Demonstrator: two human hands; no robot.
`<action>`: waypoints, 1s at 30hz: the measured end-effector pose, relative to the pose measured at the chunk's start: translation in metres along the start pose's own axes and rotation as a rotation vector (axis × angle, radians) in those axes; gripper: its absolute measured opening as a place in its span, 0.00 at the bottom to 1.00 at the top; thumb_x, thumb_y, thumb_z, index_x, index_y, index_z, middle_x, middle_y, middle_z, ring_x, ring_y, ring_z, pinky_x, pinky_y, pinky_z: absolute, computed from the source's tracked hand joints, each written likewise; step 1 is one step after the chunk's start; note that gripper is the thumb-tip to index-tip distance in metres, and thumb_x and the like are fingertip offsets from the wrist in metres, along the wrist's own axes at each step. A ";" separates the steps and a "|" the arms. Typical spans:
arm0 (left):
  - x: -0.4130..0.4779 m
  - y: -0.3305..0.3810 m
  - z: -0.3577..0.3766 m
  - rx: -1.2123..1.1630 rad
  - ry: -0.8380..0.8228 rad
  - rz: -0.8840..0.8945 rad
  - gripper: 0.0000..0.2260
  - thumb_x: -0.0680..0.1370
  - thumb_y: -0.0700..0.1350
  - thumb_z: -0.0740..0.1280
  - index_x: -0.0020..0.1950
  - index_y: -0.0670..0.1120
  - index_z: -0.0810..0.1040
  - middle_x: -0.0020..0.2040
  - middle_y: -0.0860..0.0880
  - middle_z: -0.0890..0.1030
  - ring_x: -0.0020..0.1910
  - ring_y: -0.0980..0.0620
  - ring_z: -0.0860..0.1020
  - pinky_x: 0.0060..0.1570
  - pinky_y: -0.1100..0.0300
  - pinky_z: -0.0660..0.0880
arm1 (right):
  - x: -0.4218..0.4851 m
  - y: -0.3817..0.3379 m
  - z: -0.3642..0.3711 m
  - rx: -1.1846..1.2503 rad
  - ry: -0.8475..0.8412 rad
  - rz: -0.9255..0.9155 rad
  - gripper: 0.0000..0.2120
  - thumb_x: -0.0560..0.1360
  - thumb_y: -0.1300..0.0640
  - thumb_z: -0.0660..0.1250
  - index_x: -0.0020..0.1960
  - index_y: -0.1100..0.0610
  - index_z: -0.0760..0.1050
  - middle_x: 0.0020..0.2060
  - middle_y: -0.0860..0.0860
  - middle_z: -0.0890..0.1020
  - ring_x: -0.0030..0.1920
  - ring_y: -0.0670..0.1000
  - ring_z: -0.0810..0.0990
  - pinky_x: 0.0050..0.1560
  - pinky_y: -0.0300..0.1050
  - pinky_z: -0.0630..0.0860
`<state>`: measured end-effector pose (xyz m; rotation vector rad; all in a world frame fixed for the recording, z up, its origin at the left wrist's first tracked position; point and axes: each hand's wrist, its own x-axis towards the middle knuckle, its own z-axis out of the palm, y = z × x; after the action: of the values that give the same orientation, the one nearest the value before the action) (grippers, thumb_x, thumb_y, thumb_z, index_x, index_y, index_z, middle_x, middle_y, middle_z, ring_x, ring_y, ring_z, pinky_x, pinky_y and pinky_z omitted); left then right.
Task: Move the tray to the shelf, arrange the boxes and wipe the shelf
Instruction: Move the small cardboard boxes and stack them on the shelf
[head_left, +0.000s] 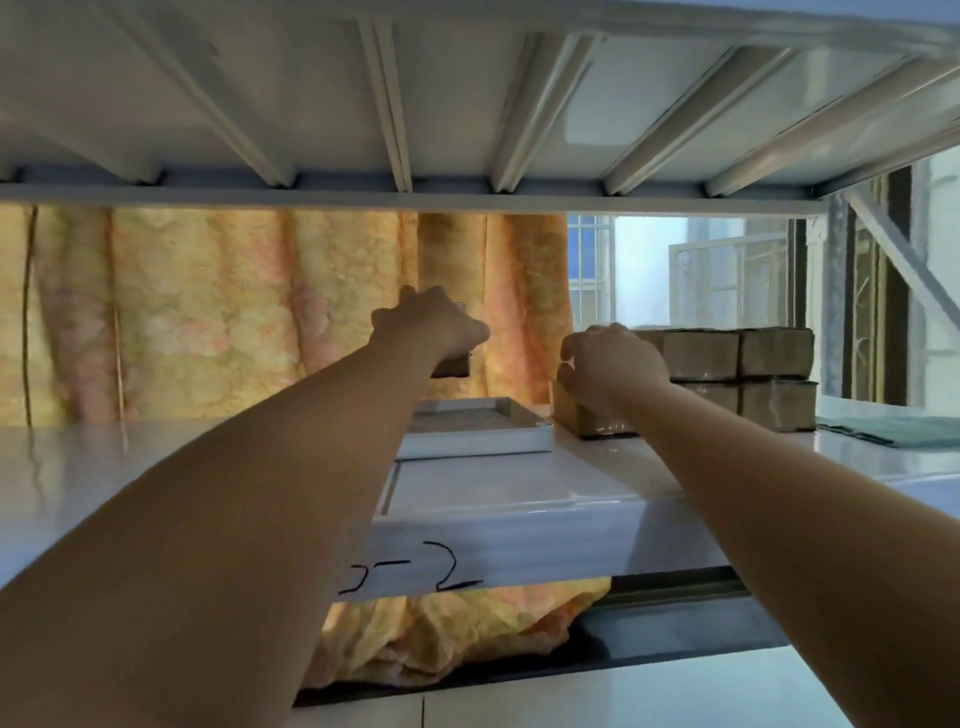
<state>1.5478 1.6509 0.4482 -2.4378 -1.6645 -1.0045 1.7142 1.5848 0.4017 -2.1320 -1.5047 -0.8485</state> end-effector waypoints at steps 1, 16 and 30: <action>0.000 -0.009 -0.002 0.014 -0.017 -0.017 0.31 0.74 0.60 0.61 0.73 0.47 0.63 0.70 0.42 0.65 0.66 0.41 0.68 0.65 0.49 0.65 | 0.002 -0.004 0.001 -0.001 -0.064 0.028 0.14 0.77 0.53 0.58 0.59 0.55 0.76 0.55 0.55 0.78 0.57 0.56 0.74 0.44 0.47 0.71; 0.003 -0.075 0.007 -0.009 -0.007 -0.067 0.30 0.72 0.65 0.58 0.64 0.44 0.73 0.61 0.43 0.75 0.59 0.41 0.74 0.60 0.48 0.71 | 0.010 -0.020 0.010 -0.116 -0.460 0.394 0.18 0.74 0.47 0.58 0.61 0.52 0.68 0.59 0.57 0.72 0.61 0.60 0.64 0.60 0.55 0.61; 0.003 -0.058 0.027 -0.006 0.066 0.012 0.28 0.74 0.61 0.59 0.69 0.47 0.69 0.65 0.44 0.71 0.61 0.38 0.72 0.56 0.49 0.73 | 0.008 -0.012 0.010 0.178 -0.172 0.404 0.25 0.71 0.39 0.66 0.63 0.49 0.74 0.67 0.57 0.64 0.66 0.64 0.63 0.63 0.60 0.65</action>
<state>1.5125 1.6884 0.4094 -2.3878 -1.6278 -1.0777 1.7076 1.6008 0.3999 -2.3034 -1.1130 -0.3847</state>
